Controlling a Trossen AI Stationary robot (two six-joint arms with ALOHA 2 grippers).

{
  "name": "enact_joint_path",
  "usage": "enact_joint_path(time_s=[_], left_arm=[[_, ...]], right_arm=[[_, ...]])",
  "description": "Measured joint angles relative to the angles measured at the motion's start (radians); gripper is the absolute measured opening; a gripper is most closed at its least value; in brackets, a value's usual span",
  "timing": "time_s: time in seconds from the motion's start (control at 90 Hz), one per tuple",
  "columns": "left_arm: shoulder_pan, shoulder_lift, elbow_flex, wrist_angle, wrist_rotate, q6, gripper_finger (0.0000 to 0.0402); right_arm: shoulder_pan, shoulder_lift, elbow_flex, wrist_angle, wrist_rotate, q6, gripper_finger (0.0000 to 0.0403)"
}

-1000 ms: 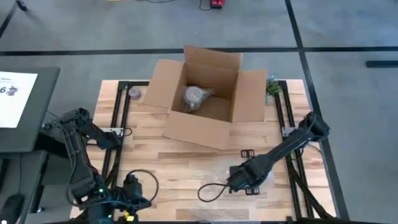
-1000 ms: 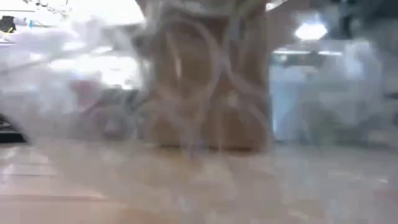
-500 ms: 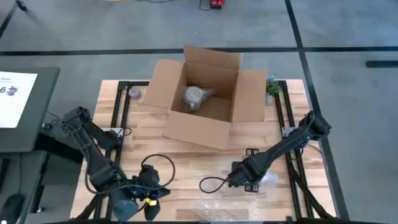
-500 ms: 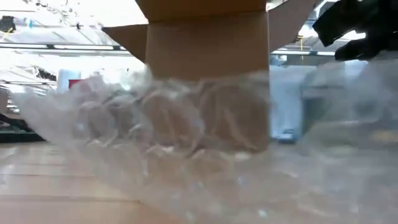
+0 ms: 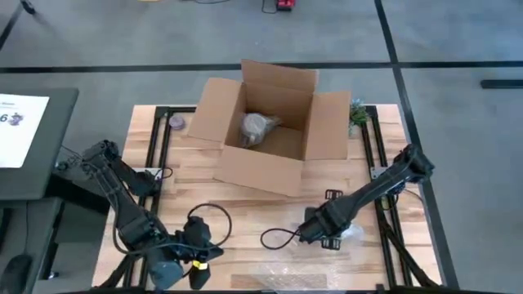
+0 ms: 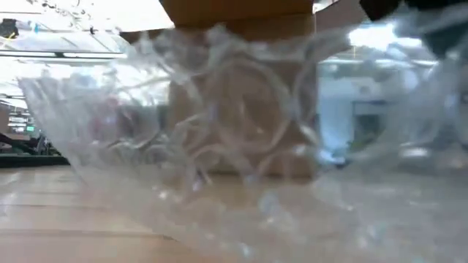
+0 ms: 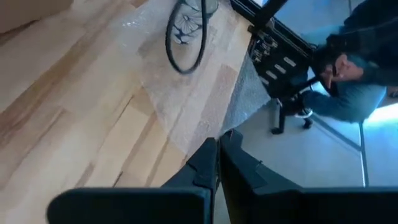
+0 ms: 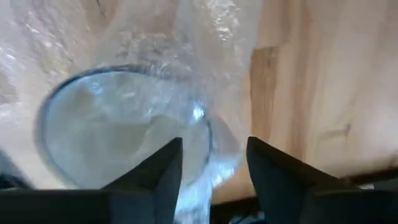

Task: Wrap mug
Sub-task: Wrap the white blue mug with the transparent bubble wrap

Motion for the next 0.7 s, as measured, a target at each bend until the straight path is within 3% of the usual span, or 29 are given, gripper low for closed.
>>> enact_joint_path(time_s=[0.233, 0.5, 0.7], left_arm=[[-0.001, 0.0, 0.0, 0.0, 0.162, 0.196, 0.0], [-0.005, 0.0, 0.0, 0.0, 0.206, 0.465, 0.0], [-0.001, 0.0, -0.008, 0.007, 0.206, 0.543, 0.0]], right_arm=[[0.146, 0.0, 0.191, 0.061, 0.07, 0.239, 0.0171], [0.402, 0.083, 0.208, 0.51, 0.278, 0.596, 0.017], [0.491, 0.279, 0.206, 0.935, 0.25, 0.605, 0.017]])
